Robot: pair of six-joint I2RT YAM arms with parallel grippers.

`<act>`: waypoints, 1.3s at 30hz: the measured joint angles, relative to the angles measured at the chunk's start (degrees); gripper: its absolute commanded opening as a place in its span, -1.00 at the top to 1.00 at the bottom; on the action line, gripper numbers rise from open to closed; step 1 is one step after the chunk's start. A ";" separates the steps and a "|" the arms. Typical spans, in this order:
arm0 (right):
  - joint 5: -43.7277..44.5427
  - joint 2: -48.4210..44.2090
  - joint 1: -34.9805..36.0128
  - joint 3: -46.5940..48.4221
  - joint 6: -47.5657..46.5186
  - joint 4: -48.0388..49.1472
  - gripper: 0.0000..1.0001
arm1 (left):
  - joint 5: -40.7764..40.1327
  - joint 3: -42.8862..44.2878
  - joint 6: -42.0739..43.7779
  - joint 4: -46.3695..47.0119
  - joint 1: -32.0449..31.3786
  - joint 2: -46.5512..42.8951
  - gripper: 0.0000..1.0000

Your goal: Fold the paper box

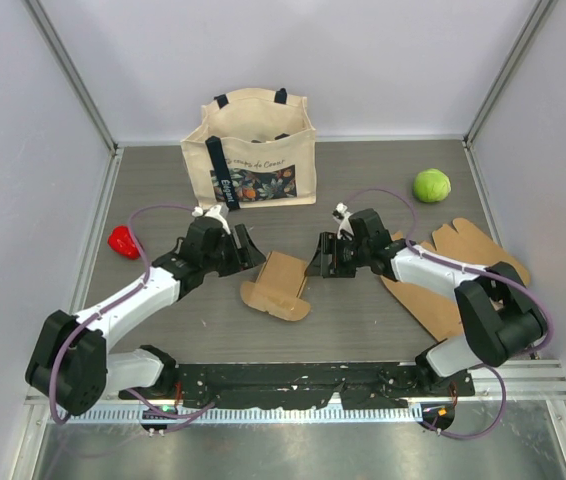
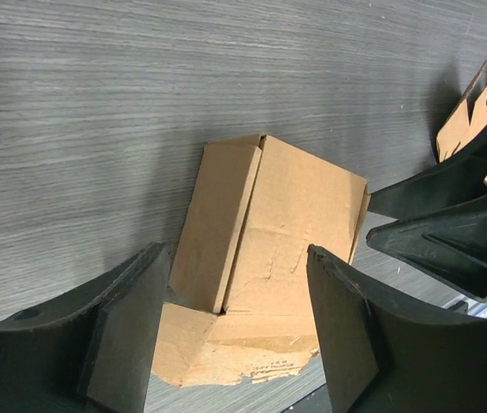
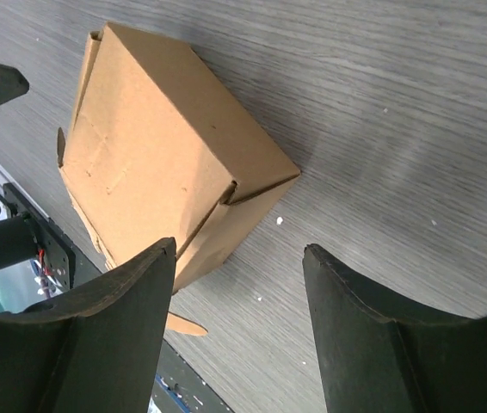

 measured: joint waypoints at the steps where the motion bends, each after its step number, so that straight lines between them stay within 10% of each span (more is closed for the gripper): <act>1: -0.74 0.81 -0.02 -0.11 0.15 0.72 -0.27 | 0.46 0.00 0.17 -0.04 0.50 0.00 -0.43; 17: -6.03 4.92 -1.27 -2.58 4.09 11.45 0.38 | 8.15 -0.42 0.42 1.97 7.10 1.44 -0.64; 39: -17.29 9.05 -8.63 -6.08 7.67 20.83 0.43 | 27.50 -5.07 -6.56 26.32 7.10 20.59 -0.79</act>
